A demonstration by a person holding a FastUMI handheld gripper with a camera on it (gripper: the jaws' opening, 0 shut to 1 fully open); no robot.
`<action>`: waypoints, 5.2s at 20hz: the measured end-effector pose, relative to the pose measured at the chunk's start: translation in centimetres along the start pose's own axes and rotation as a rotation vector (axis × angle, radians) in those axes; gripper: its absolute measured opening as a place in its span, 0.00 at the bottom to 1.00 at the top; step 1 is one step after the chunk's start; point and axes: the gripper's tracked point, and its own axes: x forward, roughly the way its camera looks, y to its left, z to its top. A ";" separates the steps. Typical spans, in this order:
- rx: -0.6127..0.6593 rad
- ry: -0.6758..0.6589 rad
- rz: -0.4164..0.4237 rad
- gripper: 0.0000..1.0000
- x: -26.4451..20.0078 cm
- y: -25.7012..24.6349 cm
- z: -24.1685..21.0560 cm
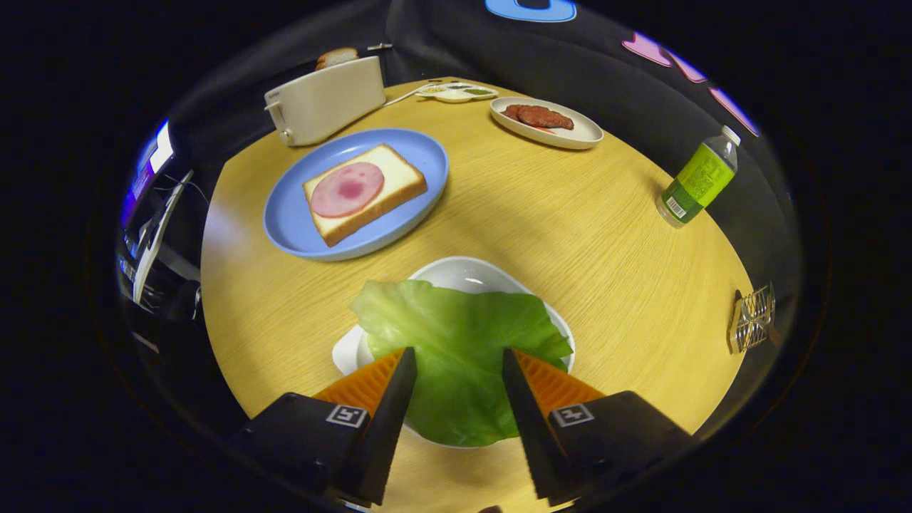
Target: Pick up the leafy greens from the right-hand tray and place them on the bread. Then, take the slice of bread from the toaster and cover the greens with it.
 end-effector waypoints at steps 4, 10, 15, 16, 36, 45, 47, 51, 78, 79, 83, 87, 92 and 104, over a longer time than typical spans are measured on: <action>0.002 -0.002 -0.025 0.30 0.4 0.3 0.1; 0.068 -0.070 -0.115 0.06 -2.9 0.4 2.9; 0.163 -0.181 -0.149 0.06 -6.7 0.9 6.7; 0.172 -0.203 -0.147 0.06 -7.3 1.4 7.7; 0.034 -0.284 -0.079 1.00 -3.6 9.8 20.6; 0.082 -0.417 -0.089 0.96 -6.7 11.2 25.4; 0.090 -0.483 -0.071 0.96 -8.1 12.5 28.6; 0.093 -0.592 -0.036 0.97 -9.8 15.6 35.8; 0.185 -0.390 -0.101 0.17 6.1 23.1 48.4; 0.189 -0.404 -0.089 0.17 5.5 23.3 48.7; 0.243 -0.493 -0.073 0.17 1.6 22.4 50.1; 0.283 -0.584 -0.078 0.17 -3.6 20.3 50.5; 0.346 -0.660 -0.136 0.17 -9.6 15.9 48.2; 0.542 -0.606 -0.391 0.17 -11.8 6.8 31.6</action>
